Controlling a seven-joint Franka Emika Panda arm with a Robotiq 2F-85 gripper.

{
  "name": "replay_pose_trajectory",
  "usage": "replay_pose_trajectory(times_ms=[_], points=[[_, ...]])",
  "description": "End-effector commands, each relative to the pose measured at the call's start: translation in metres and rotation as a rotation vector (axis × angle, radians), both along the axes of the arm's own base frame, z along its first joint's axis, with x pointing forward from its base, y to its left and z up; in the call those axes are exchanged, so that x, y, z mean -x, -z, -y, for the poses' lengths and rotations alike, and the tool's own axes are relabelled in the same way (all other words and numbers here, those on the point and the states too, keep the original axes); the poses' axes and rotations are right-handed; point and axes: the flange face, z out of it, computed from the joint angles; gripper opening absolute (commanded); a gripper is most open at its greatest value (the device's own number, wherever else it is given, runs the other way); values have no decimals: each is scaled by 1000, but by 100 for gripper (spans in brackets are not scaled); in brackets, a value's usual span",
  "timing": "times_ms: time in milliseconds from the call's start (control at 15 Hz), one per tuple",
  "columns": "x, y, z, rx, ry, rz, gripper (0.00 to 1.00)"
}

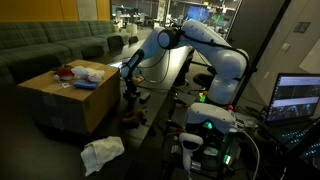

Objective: Swap the things on the table with the things on the box

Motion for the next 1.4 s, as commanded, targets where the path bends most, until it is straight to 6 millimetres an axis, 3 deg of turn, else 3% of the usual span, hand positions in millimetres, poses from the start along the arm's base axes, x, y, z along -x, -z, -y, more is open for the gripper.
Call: replay_pose_trajectory(times_ms=[0, 67, 333, 600, 1000, 1200, 1333], points=[[-2, -14, 3, -5, -24, 3, 37], [-1, -17, 4, -3, -28, -1, 32], [10, -34, 7, 4, -27, -35, 32], [28, -79, 15, 30, -8, -74, 32], [34, -184, 19, 151, 42, -9, 32], [19, -245, 1, 198, 32, 67, 32], [3, -278, -20, 222, 6, 127, 32]])
